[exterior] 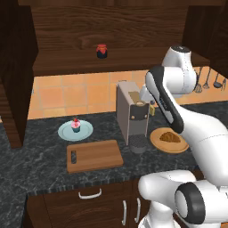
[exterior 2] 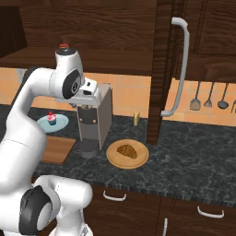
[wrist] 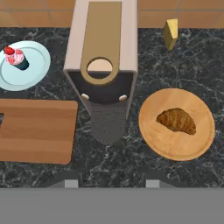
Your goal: From the different types of pastries on the counter, select a croissant and place it on the cutting board. Then retrieve a jar of jam from the cabinet and place it alongside the croissant on the cutting board.
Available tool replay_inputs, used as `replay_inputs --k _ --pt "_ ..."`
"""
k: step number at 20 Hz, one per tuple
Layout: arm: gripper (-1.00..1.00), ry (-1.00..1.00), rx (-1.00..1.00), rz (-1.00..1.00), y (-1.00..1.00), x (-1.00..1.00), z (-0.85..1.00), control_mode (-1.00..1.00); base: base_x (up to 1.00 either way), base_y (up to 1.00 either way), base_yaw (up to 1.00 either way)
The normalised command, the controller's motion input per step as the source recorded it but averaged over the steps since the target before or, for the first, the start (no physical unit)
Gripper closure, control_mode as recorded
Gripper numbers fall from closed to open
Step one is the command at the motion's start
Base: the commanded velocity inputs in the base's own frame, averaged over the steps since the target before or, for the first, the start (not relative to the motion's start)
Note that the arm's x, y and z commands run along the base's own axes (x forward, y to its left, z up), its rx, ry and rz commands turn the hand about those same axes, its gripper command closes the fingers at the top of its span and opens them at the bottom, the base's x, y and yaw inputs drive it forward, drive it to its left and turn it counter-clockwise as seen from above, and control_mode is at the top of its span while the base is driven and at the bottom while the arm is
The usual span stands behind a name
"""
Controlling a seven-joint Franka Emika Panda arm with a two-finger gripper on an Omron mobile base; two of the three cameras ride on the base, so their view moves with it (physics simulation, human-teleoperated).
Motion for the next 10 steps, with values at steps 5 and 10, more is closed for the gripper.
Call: replay_inputs --k 5,10 --pt "-1.0 -0.26 0.03 0.0 0.18 -0.29 -0.02 -1.0 0.0 0.0 0.0" --pt "-1.0 -0.18 0.01 0.0 0.2 -0.05 -0.04 -1.0 0.0 0.0 0.0"
